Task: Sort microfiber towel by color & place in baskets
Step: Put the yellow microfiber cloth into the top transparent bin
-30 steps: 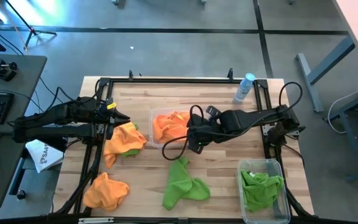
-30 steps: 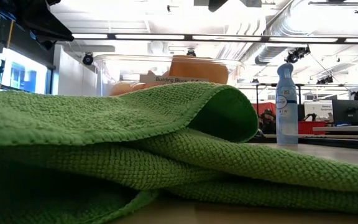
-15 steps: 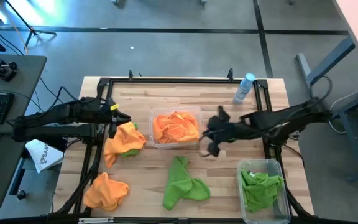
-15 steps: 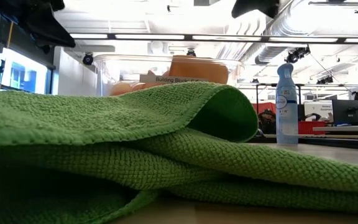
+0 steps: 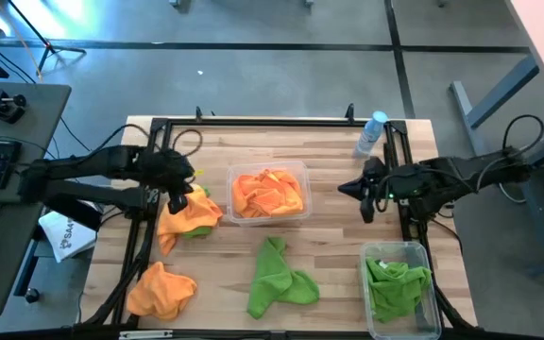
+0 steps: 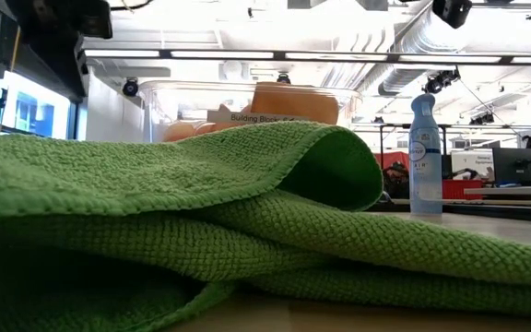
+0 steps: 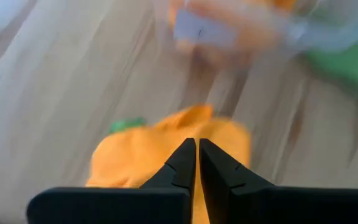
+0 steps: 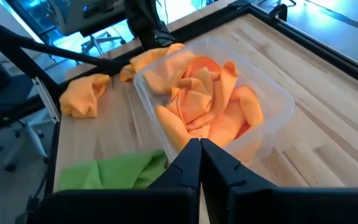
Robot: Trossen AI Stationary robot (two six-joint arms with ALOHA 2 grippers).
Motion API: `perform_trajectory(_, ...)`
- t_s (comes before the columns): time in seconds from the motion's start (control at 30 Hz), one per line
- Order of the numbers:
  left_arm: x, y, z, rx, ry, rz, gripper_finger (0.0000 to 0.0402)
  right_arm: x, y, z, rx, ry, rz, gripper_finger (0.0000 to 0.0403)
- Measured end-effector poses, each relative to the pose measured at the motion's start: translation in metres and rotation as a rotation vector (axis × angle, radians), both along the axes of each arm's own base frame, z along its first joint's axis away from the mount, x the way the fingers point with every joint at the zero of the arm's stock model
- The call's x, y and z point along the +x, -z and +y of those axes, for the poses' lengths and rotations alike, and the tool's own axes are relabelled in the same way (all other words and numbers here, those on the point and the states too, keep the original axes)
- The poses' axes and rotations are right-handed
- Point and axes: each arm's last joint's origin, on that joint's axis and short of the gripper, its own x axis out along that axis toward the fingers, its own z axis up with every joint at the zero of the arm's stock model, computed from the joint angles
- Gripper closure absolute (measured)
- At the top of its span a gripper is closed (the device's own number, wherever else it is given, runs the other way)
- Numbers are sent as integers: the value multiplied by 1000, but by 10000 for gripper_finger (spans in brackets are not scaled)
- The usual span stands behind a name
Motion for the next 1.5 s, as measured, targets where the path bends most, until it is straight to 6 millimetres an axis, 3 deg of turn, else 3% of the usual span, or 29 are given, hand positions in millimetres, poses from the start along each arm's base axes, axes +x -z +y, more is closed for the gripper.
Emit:
perform_trajectory(0.4,31,23,5,102,134,283,394,-4,6,-1,-26,-2,22,403)
perform_trajectory(0.87,54,47,5,145,377,463,299,-2,7,-1,-19,20,25,403)
perform_trajectory(1.5,75,81,4,85,632,637,303,-2,7,-3,-57,87,15,403)
